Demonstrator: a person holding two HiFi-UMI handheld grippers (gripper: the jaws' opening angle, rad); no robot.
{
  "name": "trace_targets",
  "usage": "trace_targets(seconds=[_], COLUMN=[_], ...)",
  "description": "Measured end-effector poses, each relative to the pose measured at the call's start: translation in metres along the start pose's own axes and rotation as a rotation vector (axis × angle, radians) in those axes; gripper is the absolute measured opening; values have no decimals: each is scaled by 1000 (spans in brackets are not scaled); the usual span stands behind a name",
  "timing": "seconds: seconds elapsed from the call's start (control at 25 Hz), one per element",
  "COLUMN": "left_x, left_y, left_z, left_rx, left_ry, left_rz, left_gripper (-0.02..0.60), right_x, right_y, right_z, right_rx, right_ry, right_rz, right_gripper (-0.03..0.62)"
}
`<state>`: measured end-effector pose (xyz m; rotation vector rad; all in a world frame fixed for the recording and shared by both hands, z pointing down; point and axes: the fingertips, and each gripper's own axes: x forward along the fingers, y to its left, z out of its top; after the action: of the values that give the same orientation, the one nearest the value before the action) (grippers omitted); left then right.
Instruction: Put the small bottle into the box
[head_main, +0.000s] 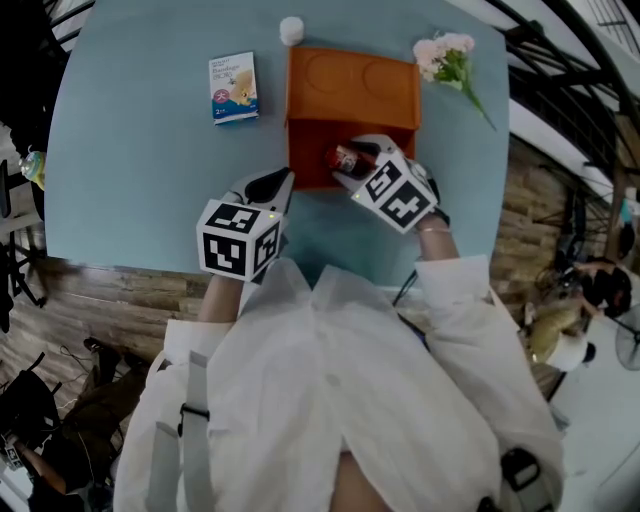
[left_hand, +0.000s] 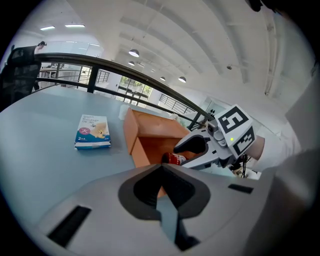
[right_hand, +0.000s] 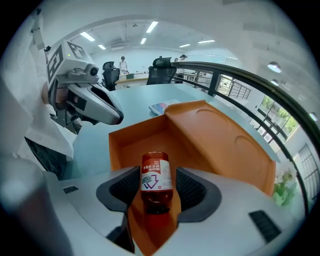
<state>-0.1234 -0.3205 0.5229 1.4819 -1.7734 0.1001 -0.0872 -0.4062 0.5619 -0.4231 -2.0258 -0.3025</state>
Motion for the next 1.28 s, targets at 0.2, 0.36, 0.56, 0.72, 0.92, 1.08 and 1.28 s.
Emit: trace_targets(seconds=[0.2,0.36,0.56,0.72,0.92,1.08,1.28], left_x=[-9,-14,-20,-20,-20,-23,-24], left_y=[-8,-14,-23,-32,-36,-40,-48], left_z=[0,-6,-7,-8,-9,-11,-8], left_rx=[3,31,70,106,150,183,217], left_ry=[-1,10,17,29,40,39,23], left_rz=[-1,0,-10,-20,-12,2,13], left_gripper=[3,5,5,3,5,3,4], right_x=[-11,-18,-26,-32,-47,-68,-91], right_y=[5,11,22,25,32,43,52], right_z=[3,5,14,20,24,30,34], right_rx=[18,58,138,201,379,484,564], right_ry=[-26,-72,-176,-285,-377,-483,-616], right_rz=[-34,-39,-52,-107,-118,-113,-150], right_gripper=[219,219,218,219,218,159,41])
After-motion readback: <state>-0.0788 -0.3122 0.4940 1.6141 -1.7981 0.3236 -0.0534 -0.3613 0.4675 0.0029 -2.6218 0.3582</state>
